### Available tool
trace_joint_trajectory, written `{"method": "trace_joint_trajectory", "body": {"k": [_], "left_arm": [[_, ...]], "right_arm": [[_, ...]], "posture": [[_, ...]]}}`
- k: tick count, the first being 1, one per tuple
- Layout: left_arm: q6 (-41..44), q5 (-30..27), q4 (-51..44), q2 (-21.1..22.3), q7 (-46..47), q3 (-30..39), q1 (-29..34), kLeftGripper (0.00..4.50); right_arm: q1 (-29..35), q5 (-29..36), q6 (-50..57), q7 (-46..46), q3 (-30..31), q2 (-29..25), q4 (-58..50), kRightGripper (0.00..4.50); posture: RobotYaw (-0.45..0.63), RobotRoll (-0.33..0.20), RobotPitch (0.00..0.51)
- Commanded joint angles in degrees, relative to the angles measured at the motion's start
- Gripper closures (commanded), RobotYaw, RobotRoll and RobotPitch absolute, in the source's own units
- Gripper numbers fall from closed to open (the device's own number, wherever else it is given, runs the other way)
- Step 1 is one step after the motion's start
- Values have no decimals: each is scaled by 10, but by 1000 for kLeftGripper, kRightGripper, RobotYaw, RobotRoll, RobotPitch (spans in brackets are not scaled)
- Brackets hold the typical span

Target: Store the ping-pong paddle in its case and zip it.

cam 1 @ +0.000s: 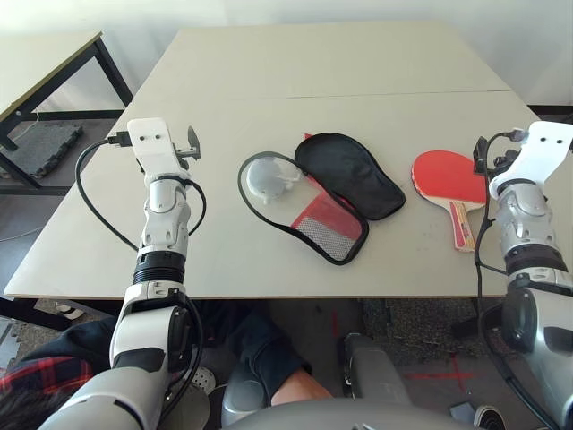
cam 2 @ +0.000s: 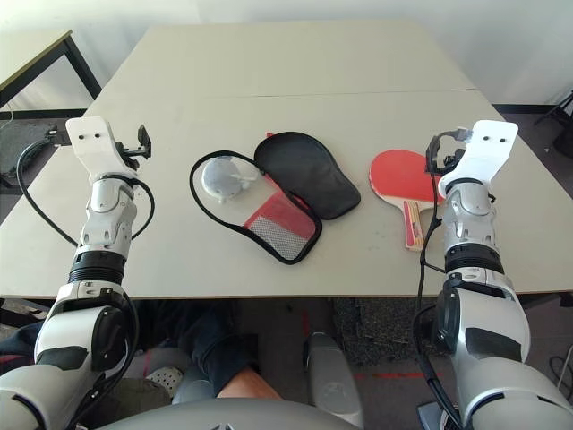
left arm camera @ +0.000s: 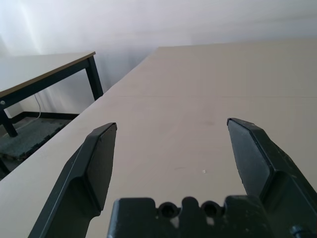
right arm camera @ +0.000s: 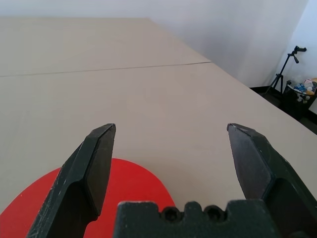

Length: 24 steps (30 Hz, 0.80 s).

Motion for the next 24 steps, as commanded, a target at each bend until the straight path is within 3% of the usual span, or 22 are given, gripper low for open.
{"method": "trace_joint_trajectory", "body": {"k": [1,7,12,16,24], "left_arm": [[-7,6,-1,1,9,2,10,0],[-7,-11,-14,8,-47,-8,4,0],[25,-61,-85,28,-216,-43,4,0],[102,-118,-147,58,-354,-68,4,0],[209,-160,-212,117,-563,-143,-15,0]], "right_arm": [[-8,5,3,3,-5,0,9,25],[-20,11,34,24,1,4,-13,25],[-4,7,188,-1,15,0,-118,25],[28,30,384,9,18,-11,-264,25],[44,86,844,16,13,-42,-518,25]], "posture": [[57,0,62],[60,0,67],[57,0,68],[51,0,71],[17,0,92]]}}
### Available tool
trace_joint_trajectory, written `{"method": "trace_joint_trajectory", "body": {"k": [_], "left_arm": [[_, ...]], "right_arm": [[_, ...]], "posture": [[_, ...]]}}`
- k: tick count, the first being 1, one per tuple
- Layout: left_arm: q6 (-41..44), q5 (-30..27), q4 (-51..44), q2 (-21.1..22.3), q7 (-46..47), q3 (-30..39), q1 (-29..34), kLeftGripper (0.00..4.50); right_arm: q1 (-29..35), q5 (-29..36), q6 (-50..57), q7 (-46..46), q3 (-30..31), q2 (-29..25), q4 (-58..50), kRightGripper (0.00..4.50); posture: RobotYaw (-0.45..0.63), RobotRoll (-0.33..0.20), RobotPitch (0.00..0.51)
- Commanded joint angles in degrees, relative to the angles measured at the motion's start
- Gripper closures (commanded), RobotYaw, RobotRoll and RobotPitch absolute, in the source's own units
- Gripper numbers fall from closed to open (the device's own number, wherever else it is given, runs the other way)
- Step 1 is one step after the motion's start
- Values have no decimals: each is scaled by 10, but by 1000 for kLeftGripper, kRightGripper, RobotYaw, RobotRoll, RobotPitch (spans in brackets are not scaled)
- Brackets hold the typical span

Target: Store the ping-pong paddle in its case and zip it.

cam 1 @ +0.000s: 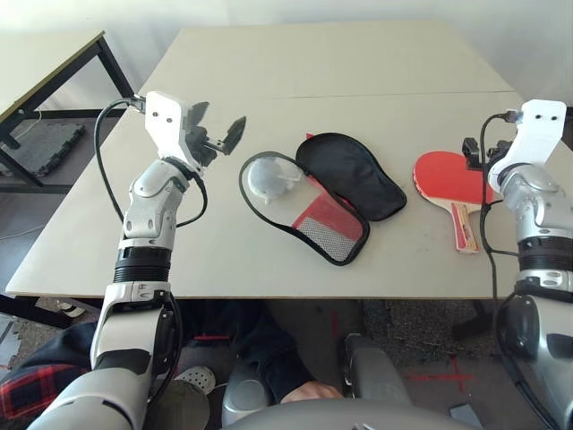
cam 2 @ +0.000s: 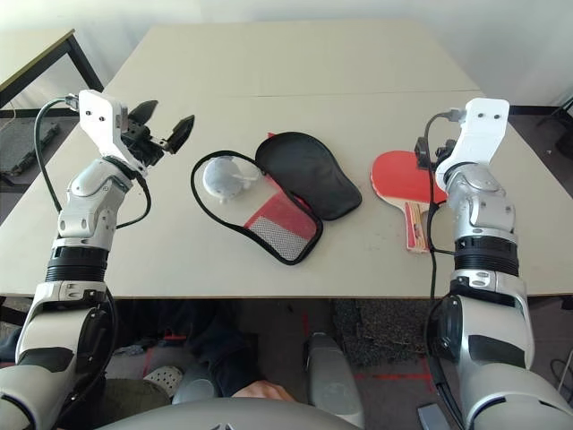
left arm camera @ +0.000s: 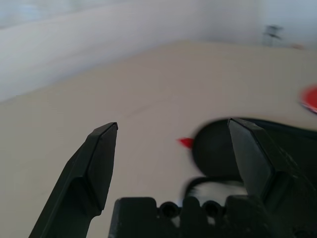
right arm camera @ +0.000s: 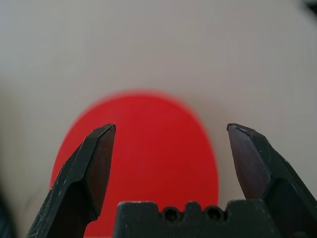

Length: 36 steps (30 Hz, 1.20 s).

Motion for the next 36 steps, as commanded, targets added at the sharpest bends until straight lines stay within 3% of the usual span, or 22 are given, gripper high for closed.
{"method": "trace_joint_trajectory", "body": {"k": [1,6,15,22,25,31,32,36], "left_arm": [[45,-22,-24,22,-104,-43,-10,0],[60,-30,-22,20,-159,-60,-22,0],[113,-48,-36,21,-241,-88,-36,0],[123,-44,-40,18,-250,-91,-35,0],[124,-43,-42,19,-248,-91,-32,0],[122,-40,-45,29,-251,-91,-19,0],[123,-41,-46,30,-253,-90,-18,0],[123,-44,-52,33,-257,-87,-10,0]], "right_arm": [[-3,29,213,6,-4,-20,-105,25],[-11,42,359,17,-30,-15,-164,25],[21,34,365,1,-21,16,-136,25],[22,4,358,-9,-25,46,-109,25],[24,-3,357,-7,-29,55,-108,961],[22,0,360,12,-21,56,-126,3253],[21,2,360,17,-17,51,-129,3475],[18,16,361,50,13,18,-152,3474]], "posture": [[4,0,96],[-21,0,102],[-10,0,93],[2,0,89],[4,0,91],[9,0,97],[10,0,98],[17,0,102]]}}
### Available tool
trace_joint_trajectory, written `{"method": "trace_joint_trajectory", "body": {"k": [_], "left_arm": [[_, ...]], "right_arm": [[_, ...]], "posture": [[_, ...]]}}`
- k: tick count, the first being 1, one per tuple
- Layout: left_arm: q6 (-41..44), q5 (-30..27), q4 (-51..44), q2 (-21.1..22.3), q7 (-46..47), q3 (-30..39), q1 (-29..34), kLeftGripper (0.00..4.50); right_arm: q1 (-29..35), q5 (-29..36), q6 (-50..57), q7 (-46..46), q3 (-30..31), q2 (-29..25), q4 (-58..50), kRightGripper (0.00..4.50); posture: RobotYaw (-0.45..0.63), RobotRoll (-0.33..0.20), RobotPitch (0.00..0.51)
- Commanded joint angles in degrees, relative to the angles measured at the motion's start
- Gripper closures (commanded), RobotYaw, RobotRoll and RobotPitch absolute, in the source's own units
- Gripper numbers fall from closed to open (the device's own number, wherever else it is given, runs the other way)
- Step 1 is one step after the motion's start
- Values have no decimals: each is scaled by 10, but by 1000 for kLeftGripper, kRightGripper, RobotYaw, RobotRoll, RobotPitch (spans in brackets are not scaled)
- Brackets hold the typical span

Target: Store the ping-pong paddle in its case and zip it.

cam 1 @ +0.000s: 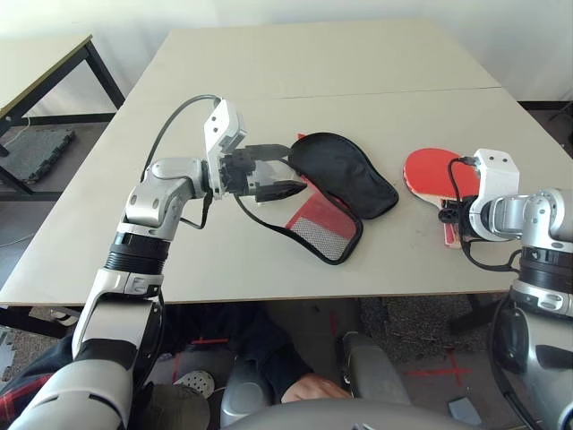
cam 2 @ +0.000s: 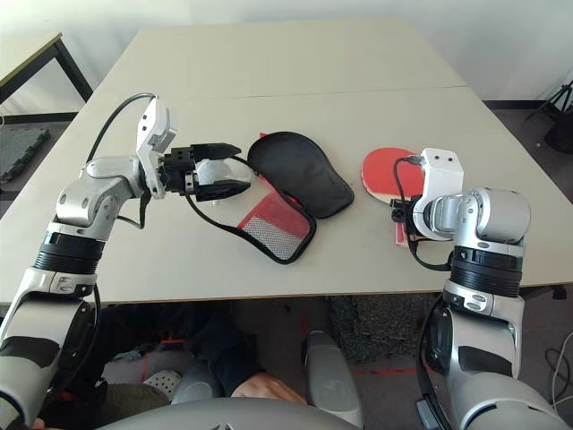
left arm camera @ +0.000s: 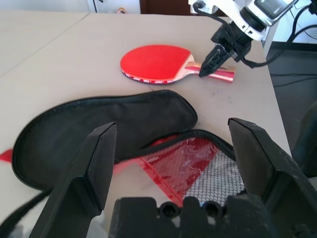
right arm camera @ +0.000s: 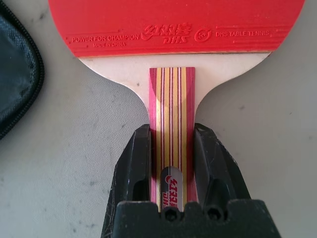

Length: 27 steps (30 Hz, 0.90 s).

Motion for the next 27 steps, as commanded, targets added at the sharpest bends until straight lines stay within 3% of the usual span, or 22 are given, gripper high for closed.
{"method": "trace_joint_trajectory", "body": {"k": [1,8,14,21,27], "left_arm": [[3,-2,-16,11,-8,0,8,0],[-3,-5,-23,7,5,10,16,0],[1,-3,-46,17,8,9,37,0],[17,-10,-90,16,26,11,69,0],[28,-14,-112,19,40,17,83,0]], "right_arm": [[-8,20,4,34,27,-31,-33,3474],[-39,56,-17,105,96,-97,-55,3474],[-93,90,-42,181,190,-139,-48,3474],[-154,64,-88,188,263,-70,60,3474],[-171,38,-134,185,283,-20,137,3474]], "posture": [[18,0,103],[43,0,102],[72,0,103],[108,0,108],[140,0,110]]}}
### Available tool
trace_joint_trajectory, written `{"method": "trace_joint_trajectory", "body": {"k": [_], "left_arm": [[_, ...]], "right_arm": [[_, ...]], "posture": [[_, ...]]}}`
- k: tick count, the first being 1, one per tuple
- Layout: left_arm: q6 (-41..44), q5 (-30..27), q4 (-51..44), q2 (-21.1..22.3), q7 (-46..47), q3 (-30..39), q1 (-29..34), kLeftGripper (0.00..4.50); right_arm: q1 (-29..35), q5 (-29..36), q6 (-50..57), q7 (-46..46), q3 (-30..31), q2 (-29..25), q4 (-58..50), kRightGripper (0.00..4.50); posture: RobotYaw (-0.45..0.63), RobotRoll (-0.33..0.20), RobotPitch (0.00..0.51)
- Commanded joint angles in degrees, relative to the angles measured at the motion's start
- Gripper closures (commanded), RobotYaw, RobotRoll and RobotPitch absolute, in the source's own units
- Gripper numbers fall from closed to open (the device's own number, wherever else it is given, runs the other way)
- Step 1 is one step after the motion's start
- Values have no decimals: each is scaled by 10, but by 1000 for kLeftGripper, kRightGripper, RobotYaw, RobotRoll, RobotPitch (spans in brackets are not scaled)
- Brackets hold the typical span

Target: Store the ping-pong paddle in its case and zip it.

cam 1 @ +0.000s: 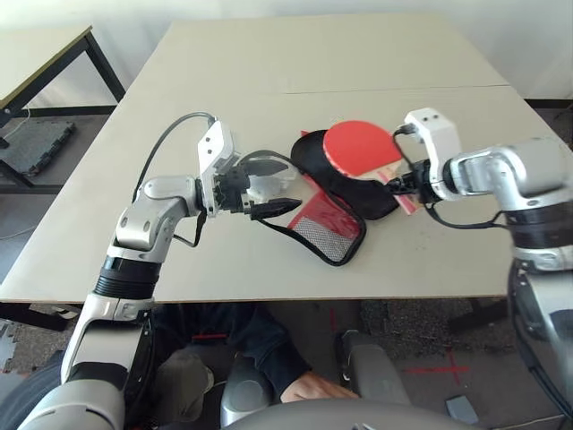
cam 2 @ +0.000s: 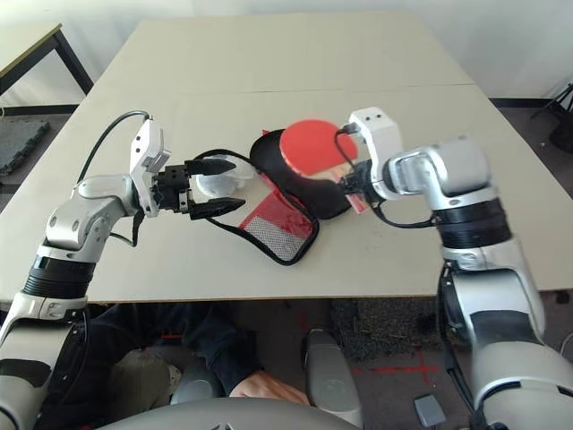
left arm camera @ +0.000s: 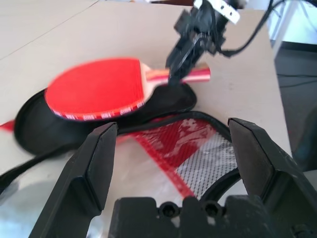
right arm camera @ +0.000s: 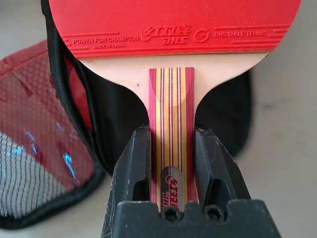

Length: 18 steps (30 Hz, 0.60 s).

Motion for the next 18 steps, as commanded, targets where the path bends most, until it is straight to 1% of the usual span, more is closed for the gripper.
{"method": "trace_joint_trajectory", "body": {"k": [1,6,18], "left_arm": [[9,-7,-21,6,8,2,13,0],[14,-8,-28,7,13,4,16,0],[16,-6,-24,17,13,5,13,0]], "right_arm": [[-20,-18,-35,0,7,14,27,3474],[-40,-36,-64,-7,2,43,80,3474],[-44,-78,-129,21,27,69,146,3474]], "posture": [[140,0,110],[148,0,111],[152,0,105]]}}
